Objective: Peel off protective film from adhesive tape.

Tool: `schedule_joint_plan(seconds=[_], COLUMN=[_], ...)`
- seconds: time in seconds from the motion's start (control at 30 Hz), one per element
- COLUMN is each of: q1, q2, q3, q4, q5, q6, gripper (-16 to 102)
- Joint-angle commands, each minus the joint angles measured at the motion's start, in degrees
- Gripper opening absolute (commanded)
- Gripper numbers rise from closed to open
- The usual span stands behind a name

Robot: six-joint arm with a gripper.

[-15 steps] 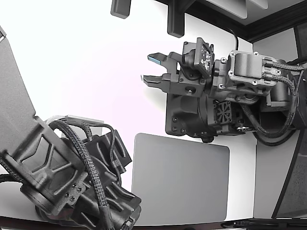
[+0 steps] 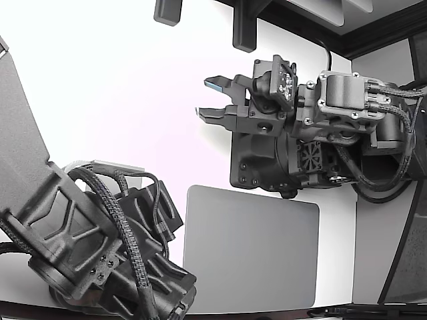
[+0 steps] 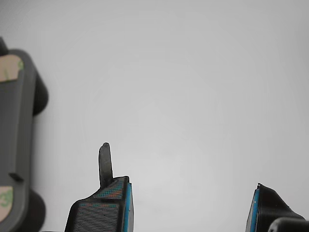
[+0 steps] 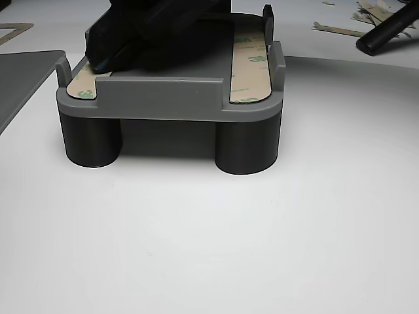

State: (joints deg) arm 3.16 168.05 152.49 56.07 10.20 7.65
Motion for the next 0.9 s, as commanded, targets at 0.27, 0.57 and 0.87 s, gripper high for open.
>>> schedule_joint_plan(seconds=[0.27, 0.57, 0.87], q1=[-0.88, -0.88, -0.88], q2=[1.23, 1.23, -5.01], q3=[-1.67, -3.25, -10.55], q4=[-0.35, -0.09, -3.25], q5=[0.35, 1.93, -1.23], q6=[0.18, 1.32, -9.32], gripper=[100, 69, -11])
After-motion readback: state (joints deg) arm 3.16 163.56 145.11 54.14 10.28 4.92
